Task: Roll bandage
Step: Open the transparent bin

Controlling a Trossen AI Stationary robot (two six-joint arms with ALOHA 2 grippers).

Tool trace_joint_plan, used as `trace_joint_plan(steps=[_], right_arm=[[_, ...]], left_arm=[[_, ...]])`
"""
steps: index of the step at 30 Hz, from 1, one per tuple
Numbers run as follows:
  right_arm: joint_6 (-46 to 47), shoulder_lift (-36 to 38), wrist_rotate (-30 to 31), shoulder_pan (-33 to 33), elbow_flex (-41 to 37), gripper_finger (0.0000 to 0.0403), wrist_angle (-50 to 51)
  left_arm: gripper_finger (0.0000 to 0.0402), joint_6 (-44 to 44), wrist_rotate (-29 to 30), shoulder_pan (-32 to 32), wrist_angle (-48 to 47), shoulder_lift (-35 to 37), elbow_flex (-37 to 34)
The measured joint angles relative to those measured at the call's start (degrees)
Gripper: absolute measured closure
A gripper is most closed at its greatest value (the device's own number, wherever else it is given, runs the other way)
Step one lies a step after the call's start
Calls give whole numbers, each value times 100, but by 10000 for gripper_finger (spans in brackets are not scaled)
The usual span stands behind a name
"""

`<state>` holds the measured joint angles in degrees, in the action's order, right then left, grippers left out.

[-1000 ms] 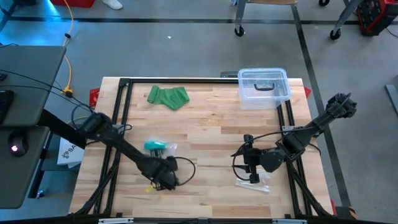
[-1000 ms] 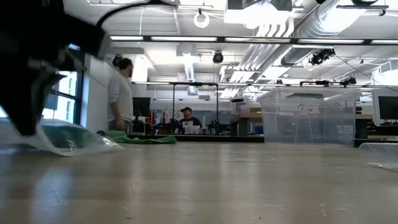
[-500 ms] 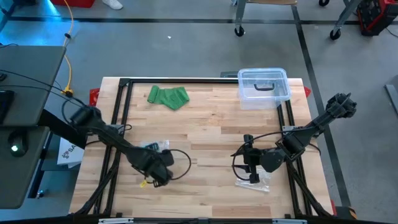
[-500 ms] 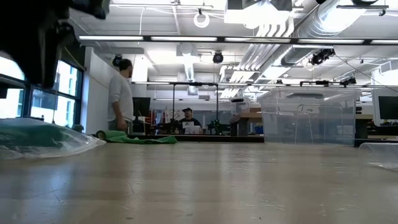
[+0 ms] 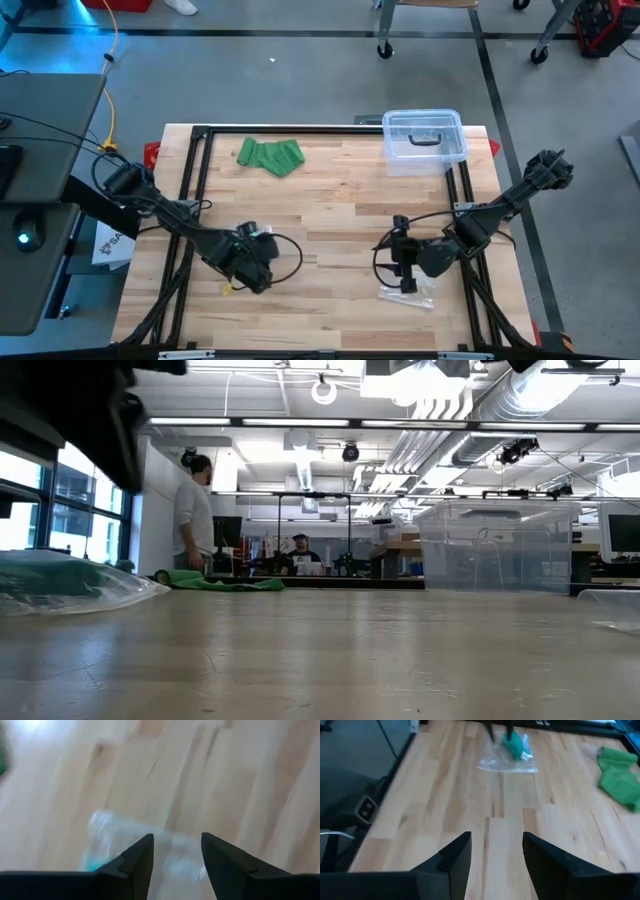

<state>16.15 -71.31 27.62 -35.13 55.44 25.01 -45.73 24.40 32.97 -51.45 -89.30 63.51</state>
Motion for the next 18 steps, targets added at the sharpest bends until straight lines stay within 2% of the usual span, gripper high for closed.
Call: trace_joint_plan(steps=[5,8,10,13,15,18], right_arm=[[398,0,75,4,0,234,662],[933,61,259,180,0,238,1466],[1166,268,430,498,0,246,1968],[1178,683,444,1193,0,258,2430],[1134,968,449,1822,0,265,2589],[1472,1290,642,3129,0,274,2739]], left_arm=[[258,1276,396,-179,3120,6,-955],[266,1741,525,-389,4449,4,-1427],[270,1925,572,-545,4879,4,-1597],[273,2009,585,-733,4990,7,-1627],[273,2107,589,-822,5016,7,-1629],[274,2322,592,-879,5175,7,-1629]])
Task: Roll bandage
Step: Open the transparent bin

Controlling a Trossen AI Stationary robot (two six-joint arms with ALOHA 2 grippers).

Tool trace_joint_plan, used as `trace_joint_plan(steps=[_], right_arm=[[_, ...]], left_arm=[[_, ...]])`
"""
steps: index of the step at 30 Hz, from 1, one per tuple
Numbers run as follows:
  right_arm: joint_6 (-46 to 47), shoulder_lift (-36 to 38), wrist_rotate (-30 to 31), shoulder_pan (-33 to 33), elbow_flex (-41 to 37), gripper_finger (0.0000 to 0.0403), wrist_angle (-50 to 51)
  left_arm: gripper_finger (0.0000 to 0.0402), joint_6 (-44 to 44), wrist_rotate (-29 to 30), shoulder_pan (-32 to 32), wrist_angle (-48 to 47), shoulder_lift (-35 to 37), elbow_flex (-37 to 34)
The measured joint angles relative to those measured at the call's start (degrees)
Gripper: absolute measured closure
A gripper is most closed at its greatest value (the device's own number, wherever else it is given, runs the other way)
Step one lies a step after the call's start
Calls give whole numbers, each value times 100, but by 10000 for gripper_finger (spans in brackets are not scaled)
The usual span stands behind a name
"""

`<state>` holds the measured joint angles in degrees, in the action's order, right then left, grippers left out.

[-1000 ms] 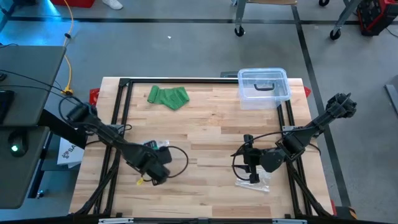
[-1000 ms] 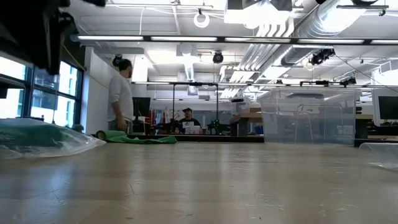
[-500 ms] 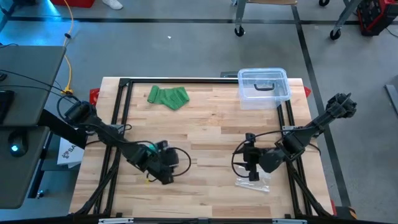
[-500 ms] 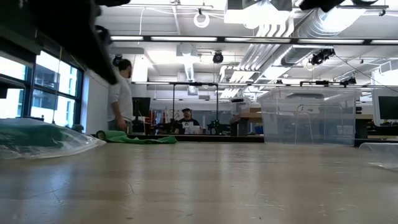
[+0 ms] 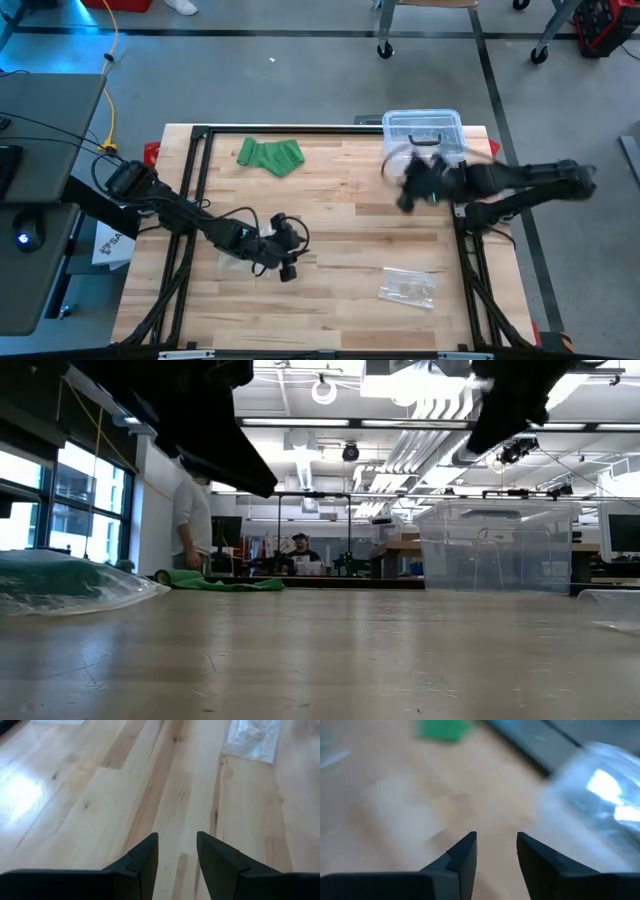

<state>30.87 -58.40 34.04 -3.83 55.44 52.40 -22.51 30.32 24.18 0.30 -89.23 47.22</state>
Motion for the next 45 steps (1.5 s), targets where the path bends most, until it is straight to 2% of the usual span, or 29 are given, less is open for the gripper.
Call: trace_joint_plan(steps=[4,8,11,13,16,20,22,27,32,36,40,42,45], right_arm=[[-720,-153,-242,1867,0,286,-69],[-1636,-682,-578,3332,0,296,-614],[-1915,-1053,-1555,4022,0,305,-851],[-1895,-1235,-2127,4221,22,312,-893],[-1592,-1410,-2733,4153,39,322,-920],[-998,-1413,-3968,3750,20,330,-1340],[-838,-1326,-4228,3459,-15,333,-1621],[-988,-720,-4262,2844,-4,342,-2154],[-2311,-408,-4067,2748,-4,340,-1662],[-3800,-604,-3642,2714,-7,312,-1278],[-4927,-908,-2641,2646,-7,265,-1087],[-5334,-1042,-2527,2633,-5,248,-1036],[-5534,-1149,-2674,2656,15,240,-1040]], left_arm=[[274,152,-4,-46,162,0,-2],[274,181,-6,-51,264,0,-2],[274,168,-4,-6,266,0,-2],[274,163,-8,19,262,0,-2],[274,165,7,63,267,0,-2],[274,165,66,75,264,0,-2],[274,163,68,77,262,0,-2],[274,103,328,104,262,0,-2],[274,-119,963,-165,368,0,-2],[277,-88,542,-740,449,0,-2],[285,92,366,-1315,578,0,-2],[289,243,326,-1578,779,0,-2],[295,513,70,-1929,1085,0,-2]])
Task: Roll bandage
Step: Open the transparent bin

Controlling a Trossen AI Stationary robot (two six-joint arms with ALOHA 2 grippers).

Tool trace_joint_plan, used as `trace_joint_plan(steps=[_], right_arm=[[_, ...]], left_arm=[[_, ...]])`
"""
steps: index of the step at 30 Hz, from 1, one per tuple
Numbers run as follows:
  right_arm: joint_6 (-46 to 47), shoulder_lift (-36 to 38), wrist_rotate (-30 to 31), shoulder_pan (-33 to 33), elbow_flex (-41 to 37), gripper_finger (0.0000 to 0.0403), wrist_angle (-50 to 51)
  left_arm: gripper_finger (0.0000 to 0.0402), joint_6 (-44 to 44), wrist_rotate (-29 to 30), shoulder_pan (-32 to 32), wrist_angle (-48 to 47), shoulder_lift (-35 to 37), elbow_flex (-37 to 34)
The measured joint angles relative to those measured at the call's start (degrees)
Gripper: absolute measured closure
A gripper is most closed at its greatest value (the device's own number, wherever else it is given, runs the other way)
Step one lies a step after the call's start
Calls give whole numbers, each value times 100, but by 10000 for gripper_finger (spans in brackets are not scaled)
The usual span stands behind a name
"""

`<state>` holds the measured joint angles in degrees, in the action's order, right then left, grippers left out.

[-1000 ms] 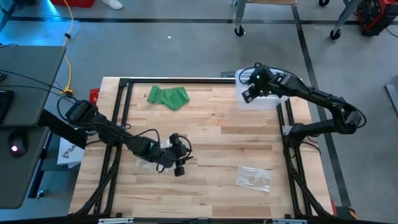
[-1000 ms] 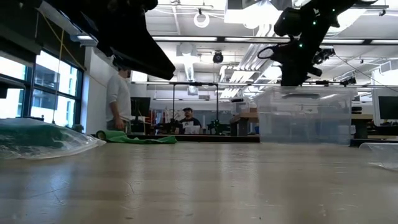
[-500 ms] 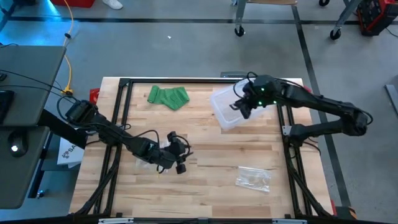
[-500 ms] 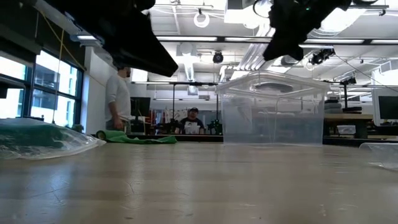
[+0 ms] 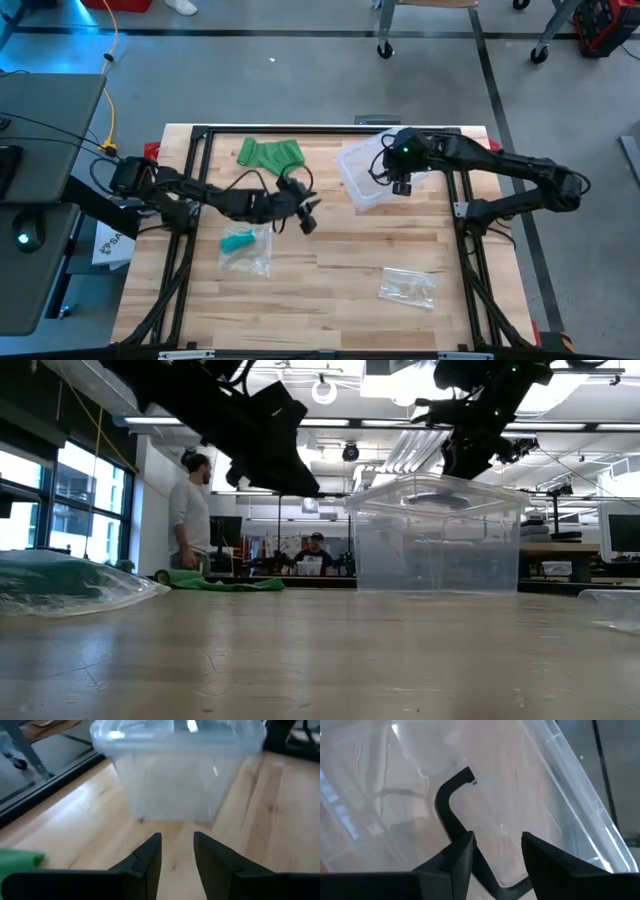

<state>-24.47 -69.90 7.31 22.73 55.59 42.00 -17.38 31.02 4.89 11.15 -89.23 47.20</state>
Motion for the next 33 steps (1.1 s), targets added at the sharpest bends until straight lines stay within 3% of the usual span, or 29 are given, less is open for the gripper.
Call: trace_joint_plan(steps=[6,11,14,21,25,28,33], right_arm=[[755,-20,-1039,342,88,255,135],[2153,-29,-2361,608,417,267,439],[2202,-27,-2777,665,584,268,600],[1453,-275,-2869,612,680,268,1077],[913,-583,-2894,534,682,268,1347],[938,-704,-2964,447,690,268,1409],[1276,-731,-3314,256,691,268,1552]], left_arm=[[304,223,-679,-290,317,0,0],[312,562,-145,-20,381,12,0],[316,709,-80,259,684,42,0],[322,1001,-2041,591,1597,-251,7],[324,999,-2528,464,2417,-811,0],[324,937,-2434,316,3317,-1335,4],[324,527,-1366,30,4127,-1700,-2]])
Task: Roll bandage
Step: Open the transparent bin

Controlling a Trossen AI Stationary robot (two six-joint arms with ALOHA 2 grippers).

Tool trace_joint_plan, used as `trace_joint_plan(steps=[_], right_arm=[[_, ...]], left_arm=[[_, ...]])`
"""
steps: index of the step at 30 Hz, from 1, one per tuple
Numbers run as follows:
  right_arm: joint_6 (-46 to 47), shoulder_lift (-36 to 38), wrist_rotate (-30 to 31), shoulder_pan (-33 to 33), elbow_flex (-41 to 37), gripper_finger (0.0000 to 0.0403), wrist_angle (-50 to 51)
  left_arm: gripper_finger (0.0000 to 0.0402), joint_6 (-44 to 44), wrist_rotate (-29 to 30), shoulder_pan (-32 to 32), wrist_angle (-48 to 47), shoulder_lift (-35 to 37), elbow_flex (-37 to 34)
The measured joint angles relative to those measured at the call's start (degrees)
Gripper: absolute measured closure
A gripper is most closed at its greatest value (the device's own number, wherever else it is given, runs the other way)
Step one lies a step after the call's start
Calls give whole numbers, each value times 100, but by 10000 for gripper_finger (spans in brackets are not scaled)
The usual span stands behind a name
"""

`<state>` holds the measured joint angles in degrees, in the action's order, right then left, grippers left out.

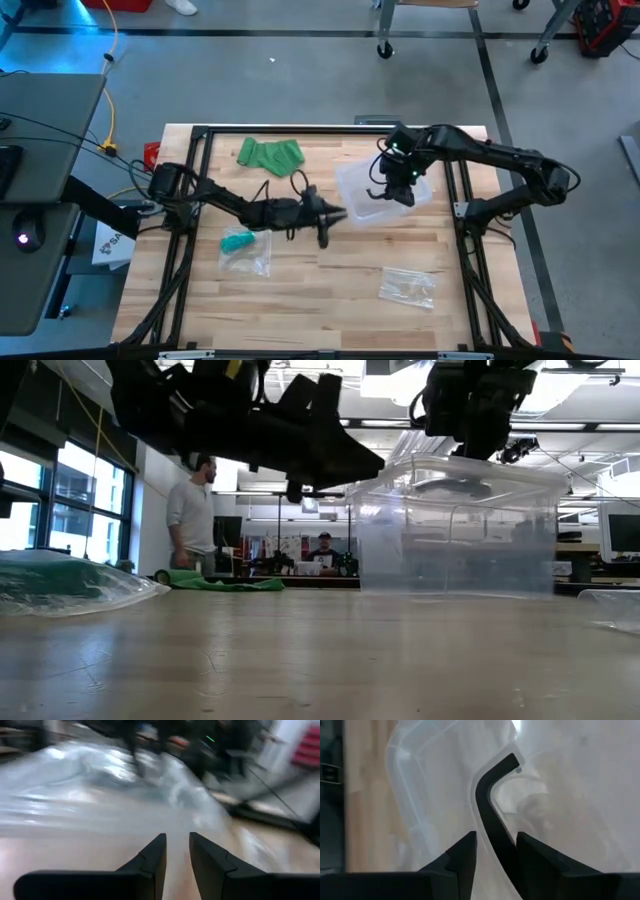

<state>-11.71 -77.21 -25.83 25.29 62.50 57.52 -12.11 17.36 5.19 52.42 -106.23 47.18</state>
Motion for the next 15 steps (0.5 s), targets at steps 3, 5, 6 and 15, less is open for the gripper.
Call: trace_joint_plan(steps=[3,5,6,15], right_arm=[[455,0,-283,-114,-11,268,141],[734,0,-380,-191,-11,268,170],[879,0,-438,-218,-12,268,172],[1530,-2,-472,-151,-17,268,89]], left_arm=[[324,-109,367,-146,13,88,0],[323,-13,500,-219,-31,217,0],[323,86,573,-261,-10,297,1],[323,1458,-73,-378,-1075,1663,11]])
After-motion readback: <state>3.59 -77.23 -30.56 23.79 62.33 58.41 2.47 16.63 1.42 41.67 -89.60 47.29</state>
